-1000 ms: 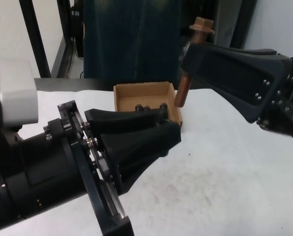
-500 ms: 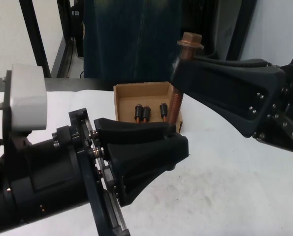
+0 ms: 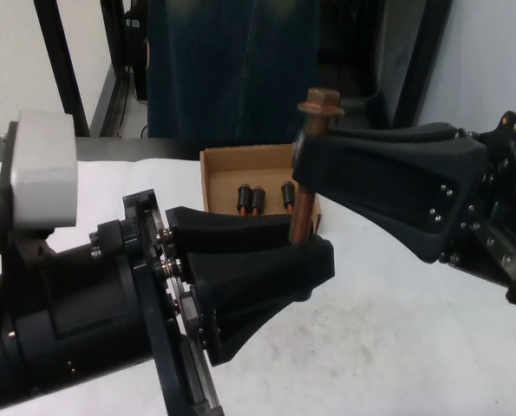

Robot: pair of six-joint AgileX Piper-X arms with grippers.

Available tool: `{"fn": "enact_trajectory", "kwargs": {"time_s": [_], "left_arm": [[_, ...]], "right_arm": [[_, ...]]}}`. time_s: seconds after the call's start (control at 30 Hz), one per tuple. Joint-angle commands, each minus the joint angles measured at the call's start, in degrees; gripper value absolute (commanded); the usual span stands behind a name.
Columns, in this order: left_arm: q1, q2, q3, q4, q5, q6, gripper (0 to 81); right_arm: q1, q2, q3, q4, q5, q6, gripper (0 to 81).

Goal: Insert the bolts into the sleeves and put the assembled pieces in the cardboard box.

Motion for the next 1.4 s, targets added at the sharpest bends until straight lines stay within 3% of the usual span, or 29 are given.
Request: {"fn": "enact_trajectory", "kwargs": {"time_s": [0.0,0.67,1.0,1.37], "left_arm": [[-0.3,-0.2,-0.2,-2.9,2.5,0.6,0.9],[-0.2,-0.8,-0.4,-2.0,2.1,3.3,0.9],[-0.2,-0.8,-0.4,-1.7,-2.6,4.5,0.9],[-0.2,-2.1,-0.4,-1.8,-2.7,2.6,0.9]], "right_arm": [[0.1,-0.2,0.0,1.0,-1.2,-1.6,0.3],[-0.1,-0.2,0.0,2.6,-1.9,-3.3,0.3],[-0.1,-0.2,-0.4,1.2,-2.0,-4.8,0.3],[-0.1,-0.2,-0.5,1.7,-2.0,-7.7,0.3]]}}
